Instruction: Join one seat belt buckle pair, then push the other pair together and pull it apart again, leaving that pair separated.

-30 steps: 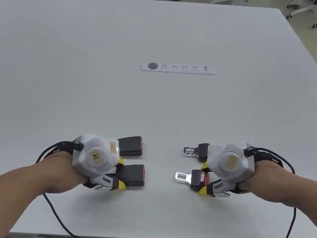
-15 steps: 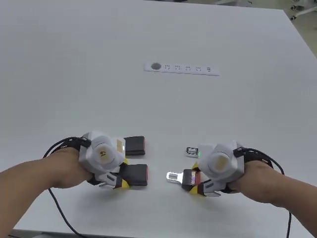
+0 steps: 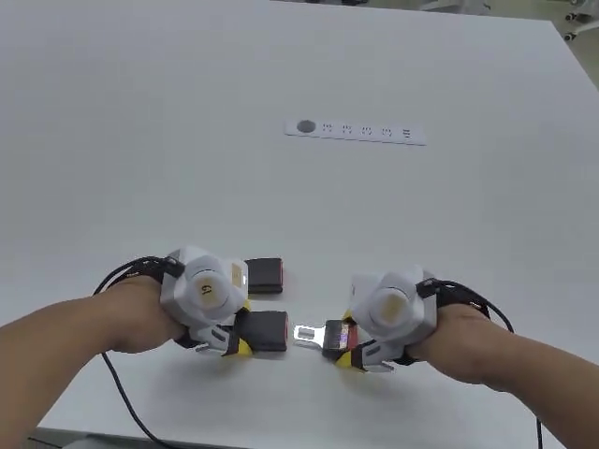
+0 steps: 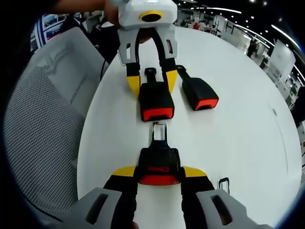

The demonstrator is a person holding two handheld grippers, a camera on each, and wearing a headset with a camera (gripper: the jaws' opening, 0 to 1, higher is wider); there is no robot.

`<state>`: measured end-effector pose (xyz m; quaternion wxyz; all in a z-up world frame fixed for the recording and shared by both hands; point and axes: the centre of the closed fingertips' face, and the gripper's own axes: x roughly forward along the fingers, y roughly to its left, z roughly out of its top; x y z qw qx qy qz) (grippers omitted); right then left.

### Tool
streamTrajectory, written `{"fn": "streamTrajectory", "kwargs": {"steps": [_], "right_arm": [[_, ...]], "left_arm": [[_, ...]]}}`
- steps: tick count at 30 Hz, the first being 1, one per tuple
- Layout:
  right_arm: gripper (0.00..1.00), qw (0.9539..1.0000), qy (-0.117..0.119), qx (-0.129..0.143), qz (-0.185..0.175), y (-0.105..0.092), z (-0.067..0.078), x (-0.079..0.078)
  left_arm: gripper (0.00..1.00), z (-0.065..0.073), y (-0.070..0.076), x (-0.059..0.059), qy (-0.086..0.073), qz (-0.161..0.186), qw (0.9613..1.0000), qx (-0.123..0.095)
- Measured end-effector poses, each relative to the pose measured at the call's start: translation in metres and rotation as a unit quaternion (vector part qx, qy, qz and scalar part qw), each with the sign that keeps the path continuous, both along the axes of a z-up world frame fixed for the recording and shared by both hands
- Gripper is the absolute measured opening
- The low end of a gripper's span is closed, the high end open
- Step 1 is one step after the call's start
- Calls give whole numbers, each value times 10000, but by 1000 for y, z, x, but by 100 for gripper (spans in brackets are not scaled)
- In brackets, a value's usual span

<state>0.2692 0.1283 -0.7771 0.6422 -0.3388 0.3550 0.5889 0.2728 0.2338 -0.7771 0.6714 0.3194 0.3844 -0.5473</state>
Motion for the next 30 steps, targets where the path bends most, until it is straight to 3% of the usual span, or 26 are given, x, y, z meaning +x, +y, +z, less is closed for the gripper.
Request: {"fn": "streamTrajectory", "kwargs": {"steps": [12, 21, 25, 30], "right_arm": [[32, 9998, -59, 33, 199, 15, -1, 3], [32, 9997, 94, 194, 116, 20, 0, 2], [31, 9995, 31, 124, 277, 21, -2, 3], [31, 9994, 43, 99, 343, 23, -1, 4]], "left_arm": [[33, 0, -1, 0, 14, -95, 9999, 76], [33, -1, 0, 0, 3, -158, 9999, -26], [32, 0, -1, -1, -21, -396, 9992, 35], [32, -1, -1, -1, -15, -423, 9991, 34]]}}
